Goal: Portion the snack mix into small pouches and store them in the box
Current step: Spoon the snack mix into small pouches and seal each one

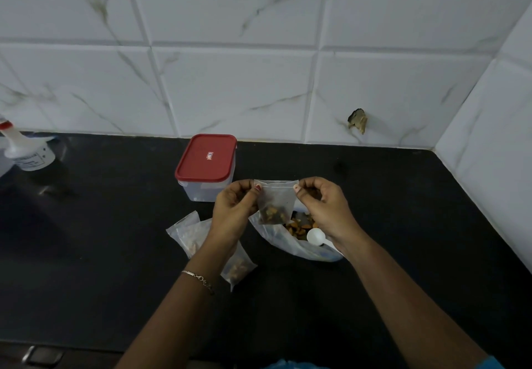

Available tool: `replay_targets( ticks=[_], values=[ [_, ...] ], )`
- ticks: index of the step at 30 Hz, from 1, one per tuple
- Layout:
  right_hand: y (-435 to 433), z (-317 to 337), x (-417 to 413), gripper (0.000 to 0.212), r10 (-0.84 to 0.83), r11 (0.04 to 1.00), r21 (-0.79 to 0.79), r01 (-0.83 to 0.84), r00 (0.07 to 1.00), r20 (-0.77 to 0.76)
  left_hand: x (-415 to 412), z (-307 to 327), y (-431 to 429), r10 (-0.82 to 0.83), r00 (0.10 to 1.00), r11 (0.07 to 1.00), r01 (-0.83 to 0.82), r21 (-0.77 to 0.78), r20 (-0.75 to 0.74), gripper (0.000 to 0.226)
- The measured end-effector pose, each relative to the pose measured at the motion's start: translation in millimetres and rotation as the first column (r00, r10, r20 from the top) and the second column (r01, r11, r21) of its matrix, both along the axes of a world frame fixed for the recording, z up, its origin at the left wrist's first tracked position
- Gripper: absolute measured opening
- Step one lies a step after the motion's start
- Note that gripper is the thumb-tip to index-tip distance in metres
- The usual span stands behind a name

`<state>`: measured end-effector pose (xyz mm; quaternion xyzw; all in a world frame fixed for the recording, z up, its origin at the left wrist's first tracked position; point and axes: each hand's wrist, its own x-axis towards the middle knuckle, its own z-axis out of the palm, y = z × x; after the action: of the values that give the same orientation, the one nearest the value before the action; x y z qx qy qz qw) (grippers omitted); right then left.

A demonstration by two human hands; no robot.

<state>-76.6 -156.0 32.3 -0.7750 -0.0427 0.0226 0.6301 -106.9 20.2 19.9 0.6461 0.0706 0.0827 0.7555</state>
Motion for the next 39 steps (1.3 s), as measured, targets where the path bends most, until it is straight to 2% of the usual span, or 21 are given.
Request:
replay_targets(
  ticks=[4,10,19,26,31,39],
  values=[
    [0.4,-0.7,-1.2,0.006,0.041,0.999,-0.001,-0.041,0.999,0.009,2.8,2.0,-0.6,-0.014,1.000,1.000,0.014,-0.010,-0.014,0.019],
    [-0.3,-3.4,3.1,0.004,-0.006,1.000,-0.012,0.007,0.998,0.069,3.6,0.7,-3.6,-0.030,1.000,1.000,0.030,0.010,0.004,0.013],
    [-2.6,-4.0,0.3,0.010,0.025,0.998,0.064,-0.026,1.000,0.013,9.1,0.7,-11.8,-0.077,0.997,0.995,0.076,0.059,0.013,0.019],
    [-3.3,-10.9,4.4,0.001,-0.031,0.992,-0.112,0.055,0.979,0.203,8.1,0.2,-16.9,-0.079,0.996,0.995,0.077,0.069,0.031,0.018],
    [-1.2,-10.0,-1.4,0.005,-0.009,0.999,-0.033,0.013,0.995,0.095,7.5,0.8,-18.4,-0.093,0.995,0.992,0.090,0.093,0.032,0.013],
    [4.9,-12.7,-6.4,0.010,0.002,1.000,-0.001,-0.002,0.997,0.080,2.7,-0.2,-25.4,-0.095,0.995,0.984,0.095,0.149,-0.011,0.011]
  ],
)
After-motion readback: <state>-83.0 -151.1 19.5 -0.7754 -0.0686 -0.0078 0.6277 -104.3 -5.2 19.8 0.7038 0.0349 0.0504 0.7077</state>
